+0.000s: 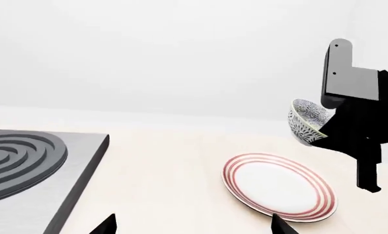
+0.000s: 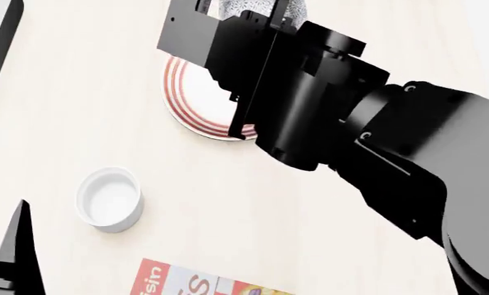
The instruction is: Pick the akita bowl on the cookies box and place it on the plate.
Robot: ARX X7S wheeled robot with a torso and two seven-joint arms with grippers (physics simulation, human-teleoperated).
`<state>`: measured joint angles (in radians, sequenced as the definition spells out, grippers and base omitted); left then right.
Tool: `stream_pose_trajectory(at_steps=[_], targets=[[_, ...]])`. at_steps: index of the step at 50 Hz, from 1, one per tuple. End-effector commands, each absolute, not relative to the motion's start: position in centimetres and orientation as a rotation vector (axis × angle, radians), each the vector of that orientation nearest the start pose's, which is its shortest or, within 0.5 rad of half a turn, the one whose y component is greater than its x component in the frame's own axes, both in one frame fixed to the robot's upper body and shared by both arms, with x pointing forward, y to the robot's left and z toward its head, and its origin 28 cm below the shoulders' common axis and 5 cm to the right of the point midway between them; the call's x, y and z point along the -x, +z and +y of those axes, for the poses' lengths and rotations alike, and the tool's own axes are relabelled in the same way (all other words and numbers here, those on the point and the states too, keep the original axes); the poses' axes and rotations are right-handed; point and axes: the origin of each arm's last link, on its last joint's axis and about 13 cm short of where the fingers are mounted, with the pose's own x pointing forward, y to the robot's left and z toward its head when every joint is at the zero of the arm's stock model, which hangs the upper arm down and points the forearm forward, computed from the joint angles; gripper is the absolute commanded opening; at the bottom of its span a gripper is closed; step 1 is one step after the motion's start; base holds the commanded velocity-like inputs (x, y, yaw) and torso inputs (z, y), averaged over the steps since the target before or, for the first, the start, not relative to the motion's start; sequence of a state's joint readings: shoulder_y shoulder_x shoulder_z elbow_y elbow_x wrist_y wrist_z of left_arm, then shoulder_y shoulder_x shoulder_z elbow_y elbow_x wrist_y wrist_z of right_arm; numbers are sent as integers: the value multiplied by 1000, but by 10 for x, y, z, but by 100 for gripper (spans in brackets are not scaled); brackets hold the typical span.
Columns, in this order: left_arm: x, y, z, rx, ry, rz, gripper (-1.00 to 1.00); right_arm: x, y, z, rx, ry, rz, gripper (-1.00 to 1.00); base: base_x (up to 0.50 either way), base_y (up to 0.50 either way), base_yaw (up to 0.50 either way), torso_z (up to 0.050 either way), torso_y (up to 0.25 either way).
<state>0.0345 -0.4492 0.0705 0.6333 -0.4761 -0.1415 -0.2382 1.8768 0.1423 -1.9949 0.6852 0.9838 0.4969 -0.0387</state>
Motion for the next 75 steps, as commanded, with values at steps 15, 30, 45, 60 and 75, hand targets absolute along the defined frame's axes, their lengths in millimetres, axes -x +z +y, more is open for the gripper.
stream_pose_trajectory(at_steps=[15, 30, 45, 60, 75], targets=[[-182, 133, 242, 105, -129, -370, 100, -424, 287, -41, 1164, 407, 135, -100, 0, 0, 0, 0, 0], [-182, 133, 243, 117, -131, -386, 100, -425, 278, -39, 1176, 421, 147, -100, 0, 0, 0, 7, -157], [-183, 131, 242, 131, -125, -349, 100, -425, 273, -40, 1202, 409, 158, -100, 0, 0, 0, 1, -17], [-183, 132, 242, 131, -126, -349, 100, -426, 280, -42, 1200, 387, 159, 100, 0, 0, 0, 0, 0], [-184, 132, 242, 126, -121, -345, 100, -406, 294, -53, 1210, 394, 139, 100, 0, 0, 0, 0, 0]])
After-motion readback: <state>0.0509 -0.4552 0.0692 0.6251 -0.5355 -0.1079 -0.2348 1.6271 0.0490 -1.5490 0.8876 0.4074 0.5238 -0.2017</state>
